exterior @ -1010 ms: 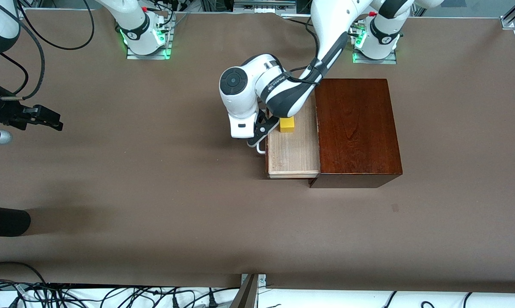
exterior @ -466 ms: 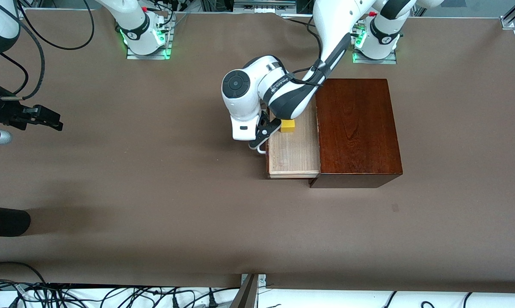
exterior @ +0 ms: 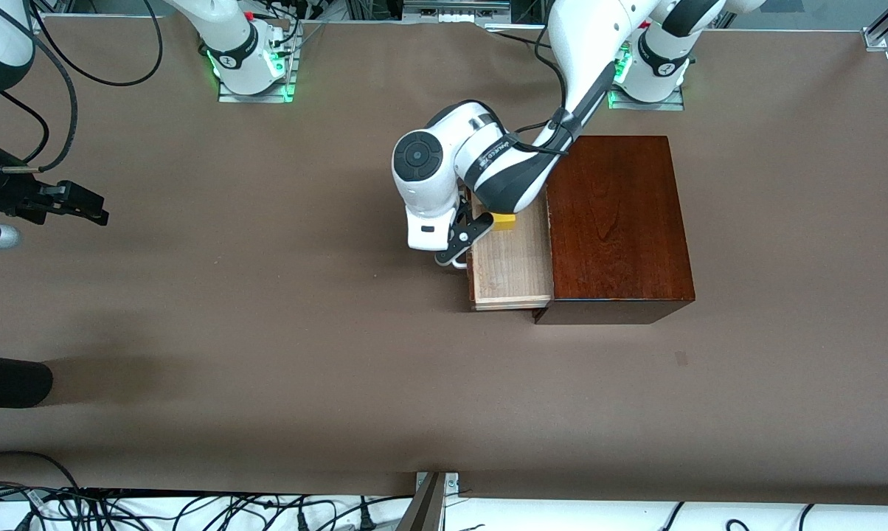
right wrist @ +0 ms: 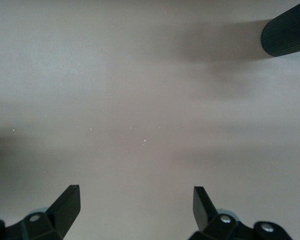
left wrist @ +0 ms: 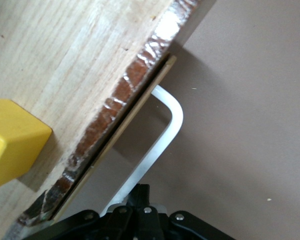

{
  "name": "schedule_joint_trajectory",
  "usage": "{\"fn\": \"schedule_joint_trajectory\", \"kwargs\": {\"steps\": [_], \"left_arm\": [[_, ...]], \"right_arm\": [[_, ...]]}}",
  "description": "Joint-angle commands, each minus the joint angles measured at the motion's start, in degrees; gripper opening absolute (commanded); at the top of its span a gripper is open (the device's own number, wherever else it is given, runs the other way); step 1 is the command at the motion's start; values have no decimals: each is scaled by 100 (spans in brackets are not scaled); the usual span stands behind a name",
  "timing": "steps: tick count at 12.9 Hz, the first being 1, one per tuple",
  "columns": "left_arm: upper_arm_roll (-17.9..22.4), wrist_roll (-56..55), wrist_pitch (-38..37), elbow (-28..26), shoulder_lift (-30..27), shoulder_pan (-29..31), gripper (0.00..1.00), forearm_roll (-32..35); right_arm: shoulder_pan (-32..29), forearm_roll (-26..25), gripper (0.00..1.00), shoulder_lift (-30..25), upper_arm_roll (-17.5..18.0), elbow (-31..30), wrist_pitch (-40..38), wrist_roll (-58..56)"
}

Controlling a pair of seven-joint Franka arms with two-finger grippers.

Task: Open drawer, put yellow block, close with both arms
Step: 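Push the drawer closed into the box with the left gripper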

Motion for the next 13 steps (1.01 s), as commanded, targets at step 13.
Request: {"fn": "schedule_joint_trajectory", "kwargs": {"steps": [13], "left_arm": [[90, 1271, -782, -174, -256, 857, 0, 125]], "right_arm": [[-5, -54, 100, -30, 39, 45, -23, 76]]}}
